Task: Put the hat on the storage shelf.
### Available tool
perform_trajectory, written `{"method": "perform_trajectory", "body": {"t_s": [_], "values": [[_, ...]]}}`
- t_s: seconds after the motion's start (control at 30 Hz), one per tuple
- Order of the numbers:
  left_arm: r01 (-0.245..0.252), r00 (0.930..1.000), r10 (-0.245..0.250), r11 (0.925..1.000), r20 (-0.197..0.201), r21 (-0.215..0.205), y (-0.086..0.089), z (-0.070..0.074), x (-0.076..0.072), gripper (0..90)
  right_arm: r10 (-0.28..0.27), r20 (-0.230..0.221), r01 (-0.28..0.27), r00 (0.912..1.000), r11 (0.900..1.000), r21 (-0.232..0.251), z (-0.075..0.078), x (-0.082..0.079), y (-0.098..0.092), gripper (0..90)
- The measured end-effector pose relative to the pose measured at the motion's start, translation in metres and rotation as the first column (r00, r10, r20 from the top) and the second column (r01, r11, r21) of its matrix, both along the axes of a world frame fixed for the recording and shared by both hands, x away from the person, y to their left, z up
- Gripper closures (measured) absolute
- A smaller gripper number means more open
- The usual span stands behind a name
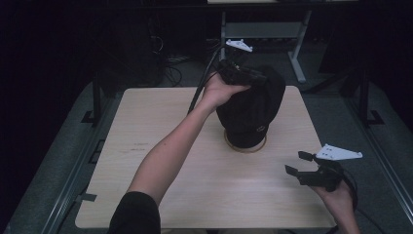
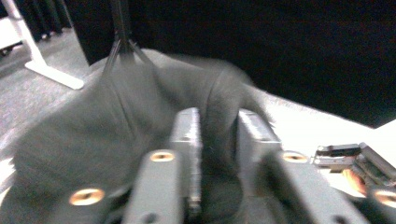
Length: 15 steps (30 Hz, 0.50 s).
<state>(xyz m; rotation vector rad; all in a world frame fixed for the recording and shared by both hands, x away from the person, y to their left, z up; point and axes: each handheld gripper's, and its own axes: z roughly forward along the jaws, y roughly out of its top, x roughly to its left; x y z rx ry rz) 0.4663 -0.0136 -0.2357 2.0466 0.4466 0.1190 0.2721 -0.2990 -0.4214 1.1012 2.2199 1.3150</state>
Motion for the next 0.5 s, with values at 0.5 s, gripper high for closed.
{"method": "perform_trajectory", "body": {"t_s": [0.5], "values": [[-0.021, 0.9998, 0.021, 0.9994, 0.006, 0.026, 0.0054, 0.0012, -0.0038, 51.0, -0.001, -0.004, 0.001, 1.0000, 1.000, 0.003, -0.0025, -0.0013, -0.0002, 22.2]]}}
